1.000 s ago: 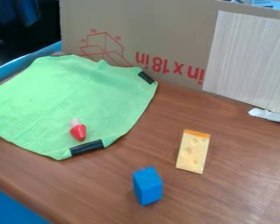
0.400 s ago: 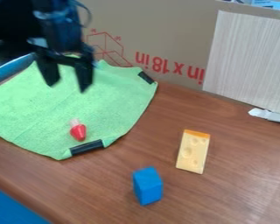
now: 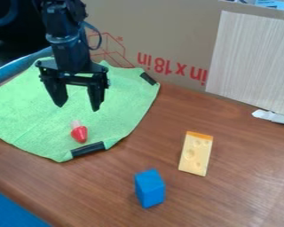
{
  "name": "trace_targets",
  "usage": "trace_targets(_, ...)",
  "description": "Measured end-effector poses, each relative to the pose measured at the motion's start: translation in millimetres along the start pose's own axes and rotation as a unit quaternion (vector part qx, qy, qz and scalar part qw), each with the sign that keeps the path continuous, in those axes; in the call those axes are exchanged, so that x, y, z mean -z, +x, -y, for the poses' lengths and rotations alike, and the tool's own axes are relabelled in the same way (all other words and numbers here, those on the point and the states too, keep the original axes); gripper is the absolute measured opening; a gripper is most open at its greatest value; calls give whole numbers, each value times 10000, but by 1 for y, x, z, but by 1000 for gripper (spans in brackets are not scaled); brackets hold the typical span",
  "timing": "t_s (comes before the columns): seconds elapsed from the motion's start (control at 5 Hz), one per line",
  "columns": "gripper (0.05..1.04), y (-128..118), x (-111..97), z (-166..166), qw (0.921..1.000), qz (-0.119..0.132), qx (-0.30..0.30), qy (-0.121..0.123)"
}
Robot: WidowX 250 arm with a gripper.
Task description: Move the red figure to the right side of the cloth
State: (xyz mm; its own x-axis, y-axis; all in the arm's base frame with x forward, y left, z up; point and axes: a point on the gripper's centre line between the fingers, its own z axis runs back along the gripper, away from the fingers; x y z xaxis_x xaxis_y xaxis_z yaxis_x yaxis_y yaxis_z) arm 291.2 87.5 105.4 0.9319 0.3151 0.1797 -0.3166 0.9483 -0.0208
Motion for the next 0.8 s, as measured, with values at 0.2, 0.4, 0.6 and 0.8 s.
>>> trace_targets(0.2, 1000, -1, 8, -15, 9996, -72, -255, 90)
trace_targets(0.4, 1000, -4, 16, -22, 9987, 1, -463, 199)
trace_targets(0.6, 1000, -4, 22, -30, 9972, -30, -687, 287)
trace_targets(0.8, 1000, -4, 26, -38, 9957, 16, -893, 259)
